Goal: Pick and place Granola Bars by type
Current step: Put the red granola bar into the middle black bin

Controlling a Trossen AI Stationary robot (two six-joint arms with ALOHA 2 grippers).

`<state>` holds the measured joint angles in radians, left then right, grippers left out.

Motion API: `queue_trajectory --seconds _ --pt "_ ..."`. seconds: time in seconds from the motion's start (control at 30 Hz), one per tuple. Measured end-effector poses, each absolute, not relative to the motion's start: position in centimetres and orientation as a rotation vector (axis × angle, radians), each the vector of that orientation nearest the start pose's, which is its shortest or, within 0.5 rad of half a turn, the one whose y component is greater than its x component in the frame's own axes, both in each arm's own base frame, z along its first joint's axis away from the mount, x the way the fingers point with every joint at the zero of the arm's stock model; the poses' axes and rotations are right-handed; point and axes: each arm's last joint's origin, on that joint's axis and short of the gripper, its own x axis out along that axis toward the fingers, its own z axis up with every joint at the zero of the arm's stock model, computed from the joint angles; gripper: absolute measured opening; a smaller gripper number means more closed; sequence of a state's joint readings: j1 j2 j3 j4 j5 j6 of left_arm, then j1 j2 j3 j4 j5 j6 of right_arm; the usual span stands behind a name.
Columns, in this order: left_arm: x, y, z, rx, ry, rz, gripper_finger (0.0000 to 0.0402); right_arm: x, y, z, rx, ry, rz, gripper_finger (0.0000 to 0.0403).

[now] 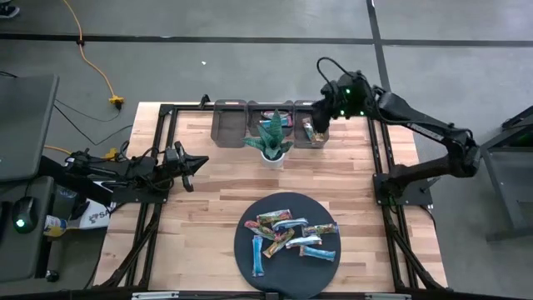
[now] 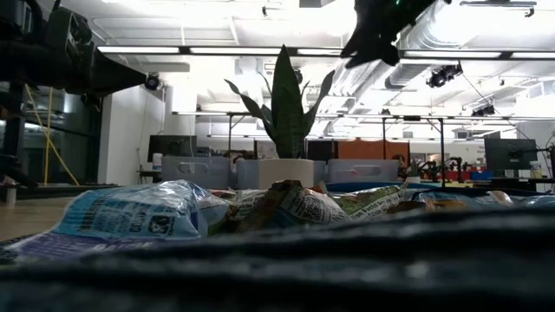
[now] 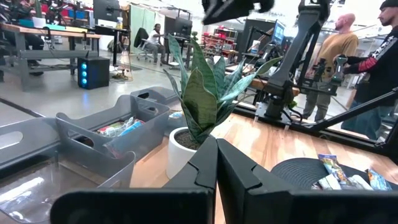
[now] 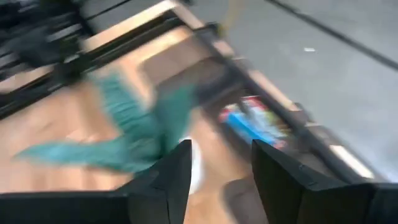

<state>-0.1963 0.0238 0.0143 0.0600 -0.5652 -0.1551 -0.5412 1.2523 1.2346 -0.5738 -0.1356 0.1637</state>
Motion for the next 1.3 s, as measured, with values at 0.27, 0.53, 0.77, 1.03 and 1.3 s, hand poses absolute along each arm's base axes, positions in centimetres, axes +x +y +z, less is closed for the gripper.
queue_trajectory --seconds 0.27,0.53,0.77,1.03,1.3 --pt "9.5 -0.3 17.2 -0.172 -0.076 0.364 0.0001 23.9 -7.0 35.3 0.313 0.645 -0.141 0.0142" --pt "9.5 -0.3 17.2 -0.172 -0.075 0.365 0.0001 24.9 -0.6 31.3 0.274 0.778 0.094 0.0142" --pt "9.5 -0.3 17.2 -0.172 -0.076 0.365 0.0001 24.5 3.6 25.8 0.212 0.824 0.243 0.0142" --pt "9.5 -0.3 17.2 -0.172 -0.076 0.365 0.0001 23.7 4.7 21.8 0.148 0.885 0.222 0.0142" --pt "9.5 -0.3 17.2 -0.172 -0.076 0.364 0.0001 25.8 4.1 19.6 0.165 0.878 0.179 0.0144"
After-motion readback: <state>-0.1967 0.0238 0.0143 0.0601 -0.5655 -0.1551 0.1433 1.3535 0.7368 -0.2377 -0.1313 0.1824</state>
